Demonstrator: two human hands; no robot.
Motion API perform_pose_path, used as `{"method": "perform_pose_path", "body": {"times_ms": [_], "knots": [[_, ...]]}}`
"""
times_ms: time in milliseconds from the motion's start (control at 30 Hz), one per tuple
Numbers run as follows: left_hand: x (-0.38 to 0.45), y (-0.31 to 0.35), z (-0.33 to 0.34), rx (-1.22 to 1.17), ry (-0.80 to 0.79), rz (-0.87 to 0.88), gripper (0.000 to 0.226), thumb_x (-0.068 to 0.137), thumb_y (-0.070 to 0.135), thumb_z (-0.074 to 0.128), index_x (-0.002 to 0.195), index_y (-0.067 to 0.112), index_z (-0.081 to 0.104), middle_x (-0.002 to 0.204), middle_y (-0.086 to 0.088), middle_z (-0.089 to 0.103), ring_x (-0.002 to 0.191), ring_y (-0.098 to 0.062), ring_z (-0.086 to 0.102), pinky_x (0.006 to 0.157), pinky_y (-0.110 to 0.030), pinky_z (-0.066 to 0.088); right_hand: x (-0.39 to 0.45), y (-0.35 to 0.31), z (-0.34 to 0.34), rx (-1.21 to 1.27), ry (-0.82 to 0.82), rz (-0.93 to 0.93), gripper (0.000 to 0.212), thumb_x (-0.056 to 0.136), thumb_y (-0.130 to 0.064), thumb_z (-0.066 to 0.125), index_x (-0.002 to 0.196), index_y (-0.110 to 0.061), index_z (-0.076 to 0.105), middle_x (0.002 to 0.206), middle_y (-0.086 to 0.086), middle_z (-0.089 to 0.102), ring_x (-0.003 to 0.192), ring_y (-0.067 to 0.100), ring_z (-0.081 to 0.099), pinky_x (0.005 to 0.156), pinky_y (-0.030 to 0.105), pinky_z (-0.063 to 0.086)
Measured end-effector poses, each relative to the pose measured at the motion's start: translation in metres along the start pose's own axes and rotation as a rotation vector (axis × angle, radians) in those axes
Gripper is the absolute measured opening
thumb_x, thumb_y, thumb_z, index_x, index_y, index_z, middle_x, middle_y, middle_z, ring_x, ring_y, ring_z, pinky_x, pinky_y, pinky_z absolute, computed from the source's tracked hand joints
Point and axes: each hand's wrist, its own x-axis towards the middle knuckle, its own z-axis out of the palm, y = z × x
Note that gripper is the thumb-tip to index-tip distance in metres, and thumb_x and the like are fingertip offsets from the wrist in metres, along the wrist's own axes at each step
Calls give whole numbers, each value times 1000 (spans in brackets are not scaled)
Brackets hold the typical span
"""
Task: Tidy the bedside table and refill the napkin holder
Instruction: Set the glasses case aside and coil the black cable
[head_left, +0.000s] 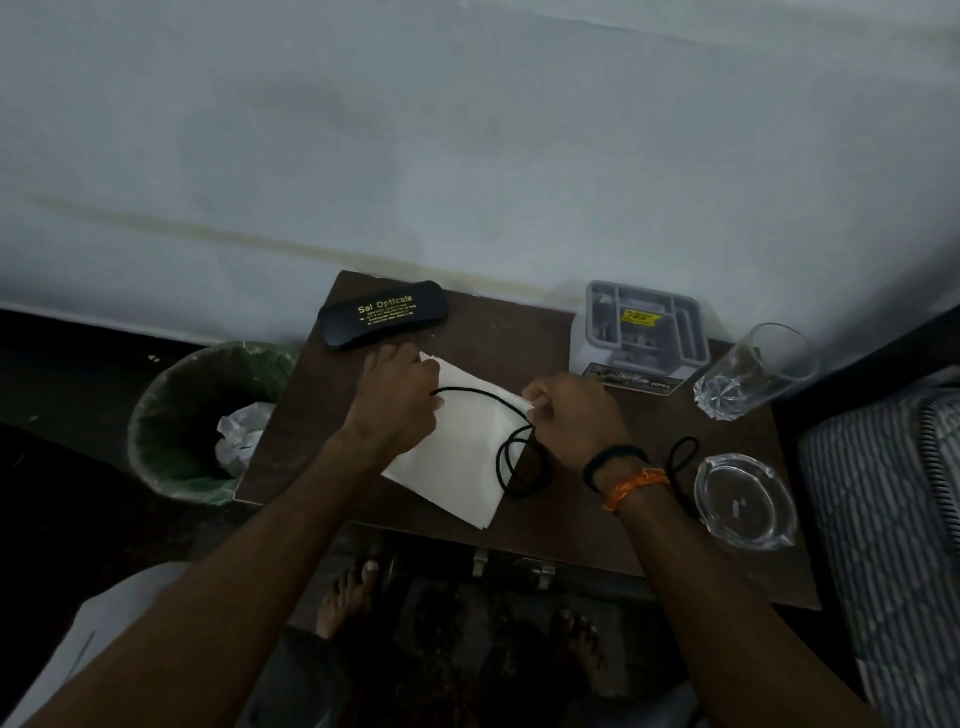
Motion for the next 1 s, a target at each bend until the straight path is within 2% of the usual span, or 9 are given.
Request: {"method": "perform_pose_path", "body": {"times_ms": [100, 200, 367, 467, 567, 700, 800, 900, 1000], "knots": [[0, 4, -13, -348, 87, 39, 16, 92, 26, 67, 80, 16, 63, 86, -4, 64, 86, -20, 61, 79, -35, 49, 6, 1, 3, 60, 4, 20, 17, 87, -14, 61, 99, -12, 72, 105, 6, 73, 99, 24, 65, 85, 34, 52], [-1, 10, -31, -672, 134, 53, 22, 93, 25, 66, 76, 13, 59, 71, 0, 64, 69, -15, 61, 65, -28, 48, 5, -1, -1, 211, 4, 33, 14, 88, -25, 66, 97, -16, 70, 98, -1, 72, 92, 16, 64, 82, 30, 51], [4, 20, -49, -980, 181, 33, 21, 95, 26, 64, 83, 8, 63, 70, -3, 70, 65, -7, 65, 63, -24, 52, -5, -5, -21, 522, 66, 11, 15, 93, -24, 64, 85, -15, 73, 78, -3, 74, 77, 8, 69, 75, 28, 54], [6, 20, -54, -1105, 186, 18, 24, 97, 23, 62, 86, 2, 62, 68, -8, 67, 61, -7, 62, 61, -20, 49, -8, -5, -33, 638, 137, -5, 18, 92, -24, 66, 83, -9, 71, 68, 5, 71, 66, 16, 68, 69, 30, 54], [7, 18, -63, -1365, 217, -36, 18, 99, 19, 58, 86, 7, 59, 64, -6, 62, 70, -23, 65, 73, -37, 57, -9, 1, -46, 746, 140, -25, 11, 91, -21, 68, 88, -12, 74, 79, 17, 71, 68, 22, 68, 72, 39, 56], [11, 10, -78, -1708, 260, -205, 20, 102, 8, 45, 83, 11, 52, 61, -1, 49, 56, -17, 52, 68, -33, 53, -15, 4, -61, 955, 126, -5, 10, 90, -12, 66, 86, -16, 74, 87, 26, 68, 57, 14, 61, 56, 30, 52], [13, 5, -80, -1759, 251, -272, 24, 104, 14, 44, 81, 11, 51, 56, 1, 44, 45, -11, 39, 56, -28, 43, -16, 4, -73, 1269, 94, 0, 14, 84, -6, 65, 94, -10, 73, 92, 10, 73, 59, 13, 63, 57, 25, 54], [12, 9, -80, -1754, 206, -283, 26, 102, 18, 45, 77, 12, 52, 52, 0, 45, 41, -11, 37, 52, -30, 34, -18, 6, -84, 1418, 82, -31, 37, 79, -6, 65, 116, -4, 67, 100, 9, 69, 75, 14, 66, 66, 26, 56], [7, 23, -87, -1714, 90, -227, 29, 96, 20, 51, 68, 14, 56, 59, -7, 52, 45, -16, 37, 53, -31, 28, -20, 2, -89, 1357, 152, 2, 38, 82, -1, 65, 121, 0, 63, 90, 4, 71, 66, 10, 66, 47, 19, 47]]}}
